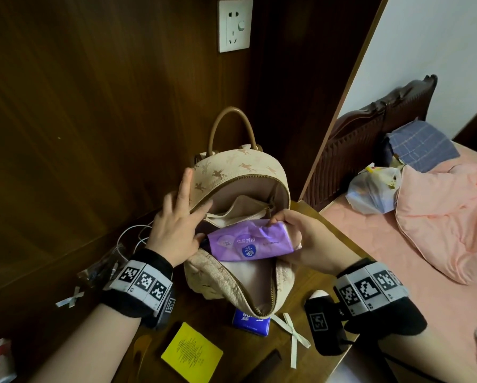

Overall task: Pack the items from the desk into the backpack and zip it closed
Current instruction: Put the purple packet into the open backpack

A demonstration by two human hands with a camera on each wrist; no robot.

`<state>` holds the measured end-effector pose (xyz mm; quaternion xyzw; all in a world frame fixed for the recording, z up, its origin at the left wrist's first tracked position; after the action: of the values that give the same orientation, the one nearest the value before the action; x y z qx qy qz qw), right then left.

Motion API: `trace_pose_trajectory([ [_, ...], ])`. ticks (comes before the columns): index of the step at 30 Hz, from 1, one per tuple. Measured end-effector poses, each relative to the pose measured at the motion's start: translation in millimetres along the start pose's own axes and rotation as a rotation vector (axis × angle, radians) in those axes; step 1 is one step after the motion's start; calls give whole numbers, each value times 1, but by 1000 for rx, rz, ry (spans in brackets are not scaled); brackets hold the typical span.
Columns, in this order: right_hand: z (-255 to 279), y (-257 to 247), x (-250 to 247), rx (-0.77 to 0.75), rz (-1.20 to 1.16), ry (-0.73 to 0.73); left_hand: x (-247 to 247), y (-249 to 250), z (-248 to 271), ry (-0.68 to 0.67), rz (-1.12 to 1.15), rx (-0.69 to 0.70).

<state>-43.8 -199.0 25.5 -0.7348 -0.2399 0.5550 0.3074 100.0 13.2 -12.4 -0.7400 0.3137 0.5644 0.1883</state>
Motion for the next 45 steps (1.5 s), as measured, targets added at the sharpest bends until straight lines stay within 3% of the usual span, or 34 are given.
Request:
trace_pose_trajectory([
  [9, -13, 17, 6, 50, -60, 131, 6, -2, 4, 76, 119, -13],
  [12, -15, 24, 8, 106, -99, 207, 7, -3, 2, 67, 94, -16],
  [17, -15, 22, 11, 54, -125, 267, 6, -4, 1, 68, 20, -17],
  [21, -19, 20, 7, 21, -125, 240, 4, -3, -2, 63, 4, -66],
  [26, -21, 11, 4, -86, -1, 69, 5, -2, -5, 19, 15, -37],
  [29, -28, 10, 10, -18, 156, 49, 0, -1, -4, 10, -5, -37],
  [33, -42, 10, 31, 104, 382, 5, -2, -7, 3, 111, 130, 24],
  [36, -45, 15, 44, 205, 287, 4, 2, -8, 12, 164, 375, 16],
  [39, -43, 21, 55, 242, 208, 130, 2, -2, 19, 188, 575, -16],
  [42, -38, 22, 64, 266, 215, 206, 3, 5, 24, 164, 585, -32],
  [45, -34, 20, 68, 275, 275, 168, 5, 6, 24, 138, 534, -38],
])
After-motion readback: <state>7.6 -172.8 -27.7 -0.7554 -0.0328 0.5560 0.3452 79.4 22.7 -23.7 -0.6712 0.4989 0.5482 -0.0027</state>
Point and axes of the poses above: each hand's wrist, its own z-axis away from the middle knuckle, its own x-axis out of the palm, y = z × x, the point moved 1 cm from there along -z, towards the middle knuckle, and after that the axes turned 11 degrees about y, right-handed, at the moved point
